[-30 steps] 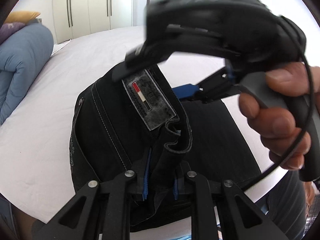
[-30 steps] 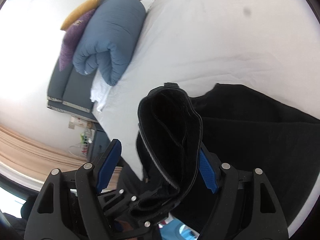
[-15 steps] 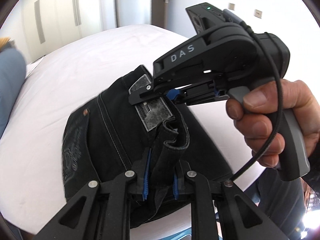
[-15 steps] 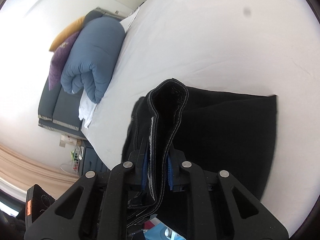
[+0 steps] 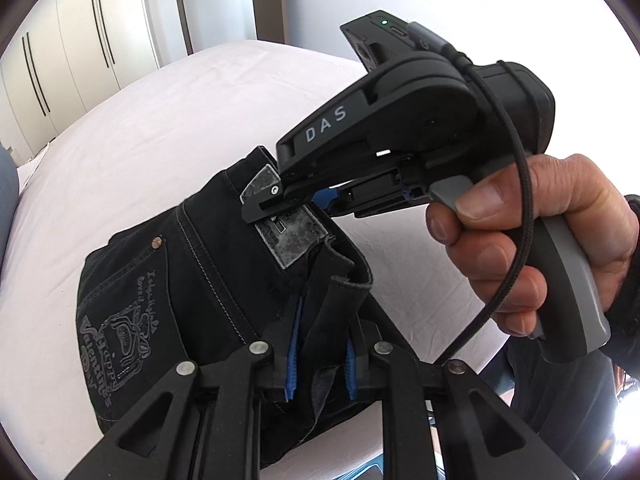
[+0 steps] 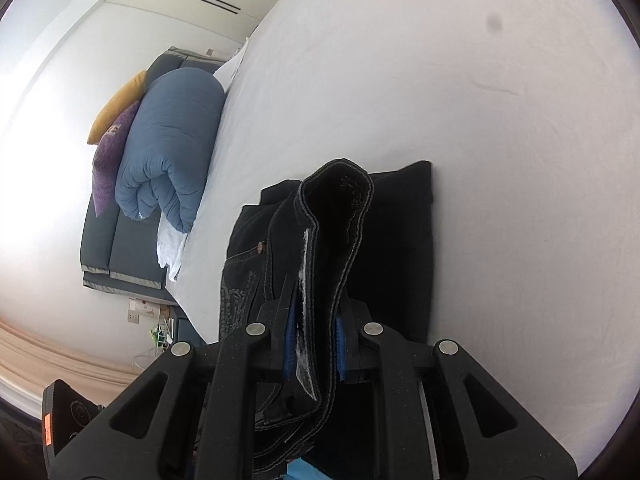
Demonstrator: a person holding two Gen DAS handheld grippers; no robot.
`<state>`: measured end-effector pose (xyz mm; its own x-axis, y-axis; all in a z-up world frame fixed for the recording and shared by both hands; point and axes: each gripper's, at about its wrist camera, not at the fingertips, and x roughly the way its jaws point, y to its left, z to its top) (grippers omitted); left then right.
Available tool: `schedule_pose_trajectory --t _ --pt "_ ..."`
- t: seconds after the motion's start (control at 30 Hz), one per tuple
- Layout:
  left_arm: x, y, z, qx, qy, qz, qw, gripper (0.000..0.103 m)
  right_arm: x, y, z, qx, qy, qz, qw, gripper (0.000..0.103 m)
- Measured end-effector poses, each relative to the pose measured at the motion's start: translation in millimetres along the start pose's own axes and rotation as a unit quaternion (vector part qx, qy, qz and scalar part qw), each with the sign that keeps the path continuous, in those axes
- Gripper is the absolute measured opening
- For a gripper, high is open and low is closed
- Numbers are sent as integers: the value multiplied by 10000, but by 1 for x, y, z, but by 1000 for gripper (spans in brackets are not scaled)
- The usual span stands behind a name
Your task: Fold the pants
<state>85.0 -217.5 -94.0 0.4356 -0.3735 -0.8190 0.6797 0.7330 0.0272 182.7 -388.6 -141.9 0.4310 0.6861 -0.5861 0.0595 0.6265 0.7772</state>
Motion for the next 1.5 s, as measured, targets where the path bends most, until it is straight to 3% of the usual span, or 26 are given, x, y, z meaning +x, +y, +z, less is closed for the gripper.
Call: schedule_pose_trajectory --t 0.1,0.2,0.3,0.37,0.47,0.53,0.63,0.7,0.73,0.77,0.9,0.93,0.97,1.07,1.13,1.17,1.27,1.5 --pt "15 -10 -8 72 192 -79 9998 23 7 -28 -5 219 94 -121 9996 14" --pt "23 -15 -12 238 234 -86 9994 33 8 -56 -12 604 27 238 9979 15" --pt "16 -12 -12 67 210 -388 9990 54 5 -68 -14 737 -20 452 9963 18" --pt "1 -1 -13 -185 100 -684 9974 61 -3 -71 -14 784 -65 410 9961 23" --pt "-26 24 -19 -470 -208 -664 9965 71 -28 -75 -12 958 -402 190 9944 29" --pt "-42 49 -20 -789 -365 -642 9941 71 -52 -76 -14 1003 -716 -40 9924 32" --pt "-54 92 -25 -1319 -515 -587 9882 71 -67 -51 -17 640 -646 596 9941 31" --pt "-54 118 -26 -1549 -511 -539 9851 69 -63 -26 -24 226 -398 872 9951 30" --pt "-53 129 -25 -1635 -507 -556 9837 62 -57 -16 -27 44 -224 953 9952 30" --pt "-51 140 -25 -1756 -501 -680 9808 52 -50 -9 -30 -68 -82 992 9950 30" --pt "-37 179 -19 -2252 -512 -1288 9644 37 -15 -12 -21 81 322 764 9965 30" --pt "-28 194 -15 -2400 -465 -1539 9574 31 -8 -13 -12 153 355 749 9964 30" --pt "-20 208 -13 -2579 -460 -1741 9492 20 -5 -14 -5 147 370 782 9961 30" --pt "7 246 -16 -3073 -434 -2292 9226 13 23 -15 21 328 585 768 9948 29" --pt "31 254 -20 -3127 -237 -2622 9126 5 39 -37 26 455 814 371 9950 16" --pt "41 253 -25 -3139 -97 -2710 9099 3 44 -51 25 606 844 362 9939 0" --pt "56 242 -49 -2938 98 -2762 9150 2 45 -79 20 1024 696 904 9882 0" --pt "44 239 -81 -3019 -89 -2808 9110 2 39 -78 11 908 649 818 9904 0"
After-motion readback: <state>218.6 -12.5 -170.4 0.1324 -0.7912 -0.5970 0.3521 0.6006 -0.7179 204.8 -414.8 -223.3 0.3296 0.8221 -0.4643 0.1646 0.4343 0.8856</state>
